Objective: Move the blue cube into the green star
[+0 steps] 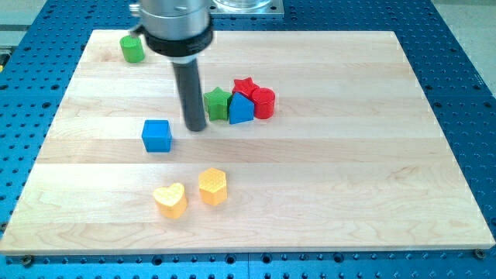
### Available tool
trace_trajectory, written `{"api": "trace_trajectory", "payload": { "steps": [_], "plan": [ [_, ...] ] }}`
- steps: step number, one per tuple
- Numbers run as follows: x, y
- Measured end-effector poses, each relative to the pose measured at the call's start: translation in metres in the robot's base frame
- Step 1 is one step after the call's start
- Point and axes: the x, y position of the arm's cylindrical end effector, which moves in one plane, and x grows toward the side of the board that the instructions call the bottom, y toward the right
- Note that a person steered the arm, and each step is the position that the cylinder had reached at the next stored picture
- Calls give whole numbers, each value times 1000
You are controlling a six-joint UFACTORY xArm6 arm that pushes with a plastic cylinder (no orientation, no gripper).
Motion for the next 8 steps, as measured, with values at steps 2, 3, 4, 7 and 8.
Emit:
{"api": "trace_trajectory", "payload": {
  "steps": [2,3,4,7,8],
  "plan": [
    [-11,-38],
    [9,-131],
    [43,-122],
    [47,-72],
    [56,-116]
  ]
}}
